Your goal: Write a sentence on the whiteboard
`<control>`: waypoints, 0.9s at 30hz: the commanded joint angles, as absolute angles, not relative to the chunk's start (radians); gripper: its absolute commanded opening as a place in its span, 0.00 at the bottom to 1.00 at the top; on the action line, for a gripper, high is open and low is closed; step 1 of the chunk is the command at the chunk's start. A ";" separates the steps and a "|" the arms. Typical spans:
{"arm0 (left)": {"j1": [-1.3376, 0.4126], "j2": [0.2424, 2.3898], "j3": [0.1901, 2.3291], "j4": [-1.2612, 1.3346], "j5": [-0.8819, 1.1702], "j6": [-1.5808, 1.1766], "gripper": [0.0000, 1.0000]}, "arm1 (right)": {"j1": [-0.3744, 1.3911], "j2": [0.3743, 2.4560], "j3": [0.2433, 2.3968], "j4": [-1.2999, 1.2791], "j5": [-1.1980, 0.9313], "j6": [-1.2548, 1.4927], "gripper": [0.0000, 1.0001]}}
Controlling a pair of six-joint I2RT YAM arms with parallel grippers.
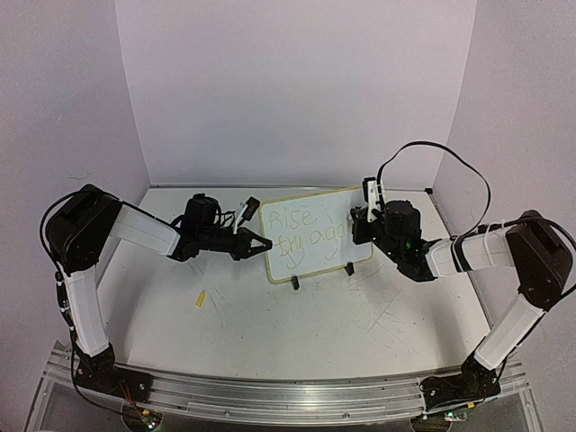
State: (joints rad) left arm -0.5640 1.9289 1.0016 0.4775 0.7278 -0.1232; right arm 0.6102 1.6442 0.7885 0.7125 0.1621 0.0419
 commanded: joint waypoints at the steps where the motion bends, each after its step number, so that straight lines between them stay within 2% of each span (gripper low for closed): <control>1: -0.546 1.945 1.002 0.370 0.557 -0.015 0.00 | 0.609 1.554 0.752 0.755 0.138 0.051 0.00; 27: -0.546 1.949 1.012 0.362 0.562 -0.014 0.00 | 0.609 1.644 0.788 0.749 0.141 0.054 0.00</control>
